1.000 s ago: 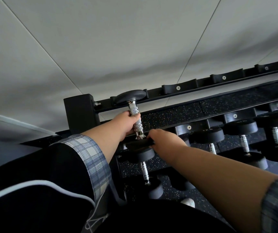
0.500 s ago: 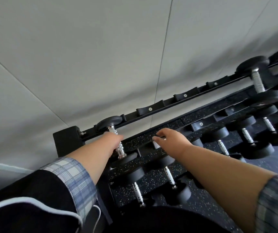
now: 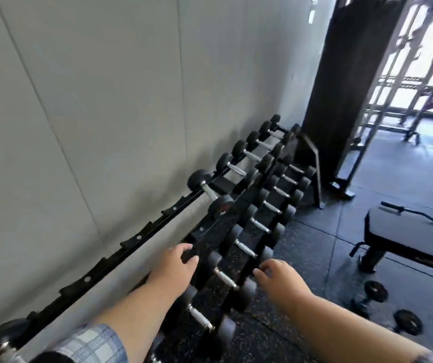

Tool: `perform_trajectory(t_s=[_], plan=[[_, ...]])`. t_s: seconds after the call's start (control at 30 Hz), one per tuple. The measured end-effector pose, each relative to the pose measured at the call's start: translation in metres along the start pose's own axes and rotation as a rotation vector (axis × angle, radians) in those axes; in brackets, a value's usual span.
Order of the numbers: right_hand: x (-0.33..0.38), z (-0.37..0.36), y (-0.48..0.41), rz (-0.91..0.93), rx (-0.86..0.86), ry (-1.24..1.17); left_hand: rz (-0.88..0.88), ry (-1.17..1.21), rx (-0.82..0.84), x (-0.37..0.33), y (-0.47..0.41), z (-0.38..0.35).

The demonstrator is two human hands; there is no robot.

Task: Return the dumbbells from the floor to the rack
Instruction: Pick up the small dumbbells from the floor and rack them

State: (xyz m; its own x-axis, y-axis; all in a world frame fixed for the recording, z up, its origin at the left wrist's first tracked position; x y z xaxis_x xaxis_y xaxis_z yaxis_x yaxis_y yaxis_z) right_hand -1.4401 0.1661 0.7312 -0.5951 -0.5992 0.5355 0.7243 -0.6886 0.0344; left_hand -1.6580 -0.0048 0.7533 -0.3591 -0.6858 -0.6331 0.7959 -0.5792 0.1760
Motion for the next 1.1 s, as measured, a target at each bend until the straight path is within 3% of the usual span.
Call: perform_trajectory(t_s=[0.2, 0.37, 0.7, 0.97, 1.1], plan=[[-0.135, 0.112, 0.088, -0.287, -0.178, 0.0, -0.353, -0.044, 0.231, -0.146, 0.044, -0.102], [-0.196, 0.168, 0.183, -0.525, -0.37, -0.04, -0.636, -0.113, 0.366, -0.231, 0.093, -0.154], [-0.194, 0.164, 0.387, -0.908, -0.701, -0.149, -1.028, -0.283, 0.689, -0.304, 0.199, -0.236], [-0.166, 0.121, 0.638, -1.503, -0.933, -0.134, -1.334, -0.353, 0.922, -0.314, 0.373, -0.313], [-0.152, 0.085, 0.72, -1.667, -0.967, -0.182, -1.452, -0.423, 0.979, -0.302, 0.465, -0.341]])
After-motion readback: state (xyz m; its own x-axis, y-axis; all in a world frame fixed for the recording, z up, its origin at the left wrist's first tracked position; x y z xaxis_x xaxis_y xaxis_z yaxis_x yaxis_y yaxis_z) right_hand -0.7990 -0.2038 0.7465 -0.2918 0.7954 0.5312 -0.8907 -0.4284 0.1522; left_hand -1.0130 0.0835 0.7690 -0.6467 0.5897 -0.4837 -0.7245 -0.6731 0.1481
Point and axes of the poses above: each hand's wrist, its own y-axis away from the middle knuckle, its own z-axis out of the back of the hand, x = y × z, the point moved 4 cm from there along -y, towards the middle knuckle, and after that the axes turned 8 degrees about z, right-handed, at the moved point
